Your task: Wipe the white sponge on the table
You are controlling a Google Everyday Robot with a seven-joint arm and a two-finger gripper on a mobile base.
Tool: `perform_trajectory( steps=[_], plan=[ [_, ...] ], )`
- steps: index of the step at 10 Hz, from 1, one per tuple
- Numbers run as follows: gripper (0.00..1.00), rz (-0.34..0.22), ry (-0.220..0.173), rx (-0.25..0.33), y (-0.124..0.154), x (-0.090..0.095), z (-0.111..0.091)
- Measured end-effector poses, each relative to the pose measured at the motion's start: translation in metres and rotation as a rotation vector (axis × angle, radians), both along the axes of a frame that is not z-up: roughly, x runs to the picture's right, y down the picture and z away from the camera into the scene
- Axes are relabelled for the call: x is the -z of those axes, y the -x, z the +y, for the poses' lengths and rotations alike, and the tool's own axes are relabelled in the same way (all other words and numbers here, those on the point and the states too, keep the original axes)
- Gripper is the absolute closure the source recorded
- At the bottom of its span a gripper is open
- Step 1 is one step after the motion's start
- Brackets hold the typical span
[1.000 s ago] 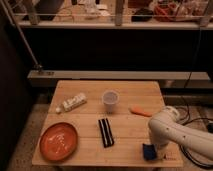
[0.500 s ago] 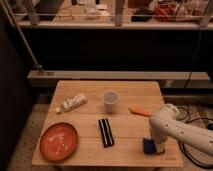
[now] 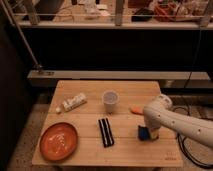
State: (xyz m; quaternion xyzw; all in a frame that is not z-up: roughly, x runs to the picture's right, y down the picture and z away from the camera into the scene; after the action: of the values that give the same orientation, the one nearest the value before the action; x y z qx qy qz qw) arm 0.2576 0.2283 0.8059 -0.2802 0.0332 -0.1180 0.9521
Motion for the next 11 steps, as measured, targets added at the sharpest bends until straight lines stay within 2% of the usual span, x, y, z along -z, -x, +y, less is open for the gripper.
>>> perform_trajectory(
  steps=[3, 6, 8, 11],
  plan=[
    [1.0, -0.083, 0.015, 0.07, 0.053, 0.002, 0.008],
    [1.0, -0.152, 0.063, 0.131, 0.086, 0.021, 0.039],
    [1.0, -0.141, 0.08, 0.12, 0.08, 0.037, 0.047],
    [1.0, -0.081, 0.09, 0.08, 0.038, 0.056, 0.058]
  ],
)
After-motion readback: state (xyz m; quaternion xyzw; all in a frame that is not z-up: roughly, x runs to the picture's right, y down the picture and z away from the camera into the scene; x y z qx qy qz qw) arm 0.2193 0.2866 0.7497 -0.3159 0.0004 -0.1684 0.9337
